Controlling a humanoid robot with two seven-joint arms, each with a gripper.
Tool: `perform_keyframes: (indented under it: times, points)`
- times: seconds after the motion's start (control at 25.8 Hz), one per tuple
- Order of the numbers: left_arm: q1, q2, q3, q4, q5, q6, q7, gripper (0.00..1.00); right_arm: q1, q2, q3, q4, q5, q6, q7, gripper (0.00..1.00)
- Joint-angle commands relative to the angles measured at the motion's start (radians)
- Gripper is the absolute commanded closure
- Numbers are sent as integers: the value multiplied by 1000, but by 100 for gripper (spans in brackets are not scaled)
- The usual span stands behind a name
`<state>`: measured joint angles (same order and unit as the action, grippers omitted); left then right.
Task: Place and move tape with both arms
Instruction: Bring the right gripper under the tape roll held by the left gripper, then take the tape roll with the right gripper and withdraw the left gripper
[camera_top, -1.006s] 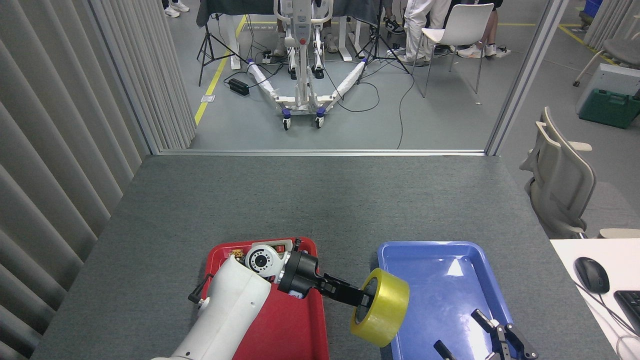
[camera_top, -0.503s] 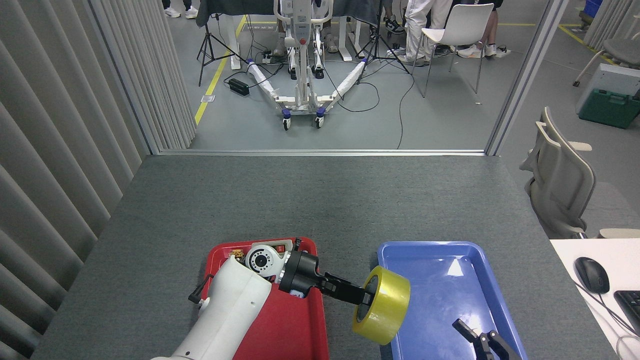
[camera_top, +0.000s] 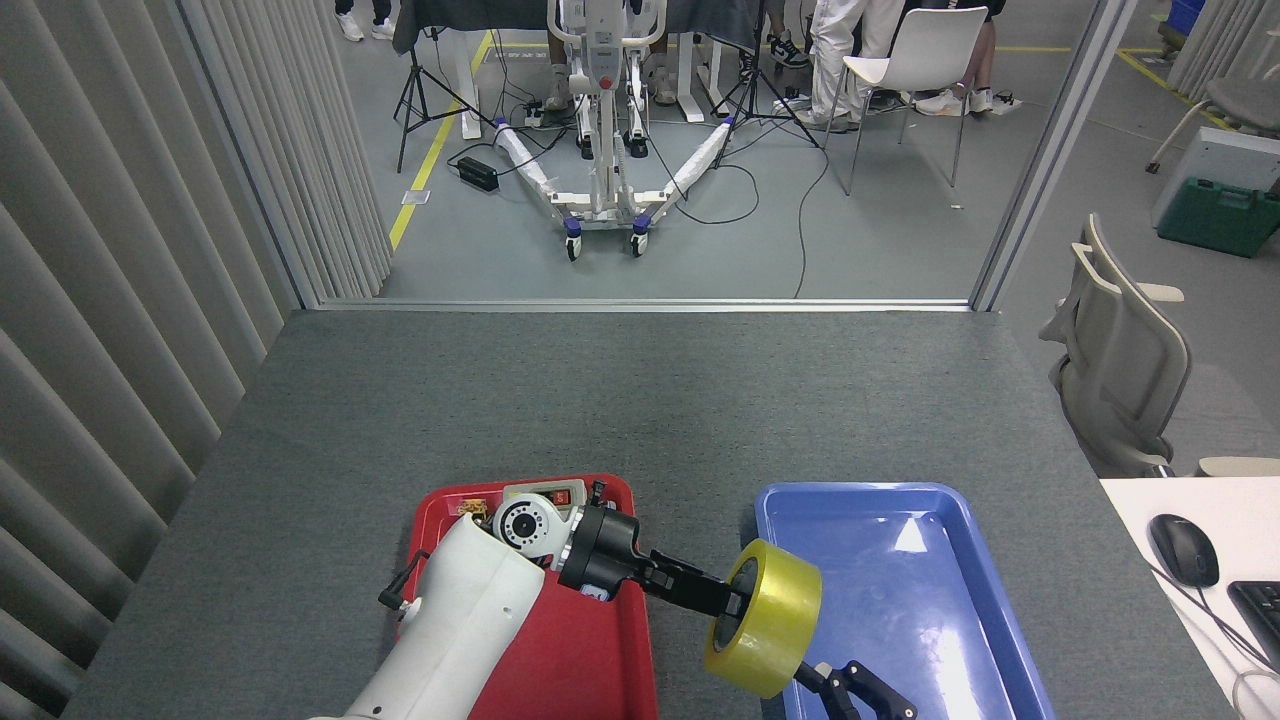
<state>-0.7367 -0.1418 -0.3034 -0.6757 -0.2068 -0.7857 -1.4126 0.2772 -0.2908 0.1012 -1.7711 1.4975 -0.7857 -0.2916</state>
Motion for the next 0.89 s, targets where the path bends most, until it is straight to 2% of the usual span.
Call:
perform_keyframes:
  times: [0.0, 0.12, 0.31, 0.43, 0.46, 0.5, 0.58, 0.62, 0.66, 0.7, 0.77, 0.85]
  points:
    - [22, -1, -17, -16, -2, 0, -2, 100, -7, 7, 25, 1, 17, 0, 2, 31]
    - [43, -1, -34, -53, -3, 0, -3, 100, -7, 4, 25, 2, 20, 0, 2, 58]
    - [76, 1, -45, -88, -5, 0, -5, 100, -6, 1, 17, 5, 23, 0, 2, 87]
    - [88, 1, -43, -99, 3, 0, -6, 100, 3, -1, 3, 2, 21, 0, 2, 100]
    - [88, 1, -39, -99, 12, 0, -6, 100, 8, -1, -15, 2, 21, 0, 2, 100]
    - [86, 1, -33, -100, 14, 0, -3, 89, 14, -2, -31, 1, 21, 0, 2, 100]
    - [86, -1, -5, -96, 35, 0, 1, 54, 30, -2, -61, -2, 21, 0, 2, 100]
    - [85, -1, 12, -94, 53, 0, 1, 32, 31, -2, -77, -4, 21, 0, 2, 100]
    - [79, -2, 47, -88, 78, 0, 1, 3, 33, -1, -94, -4, 21, 0, 2, 100]
    - [74, 4, 87, -91, 104, 0, 3, 0, 40, -1, -109, -5, 21, 0, 2, 100]
    - [80, 18, 121, -111, 142, 0, 4, 0, 43, -1, -137, -7, 18, 0, 2, 100]
    - [94, 80, 142, -191, 167, 0, 18, 0, 43, -1, -163, -7, 18, 0, 3, 100]
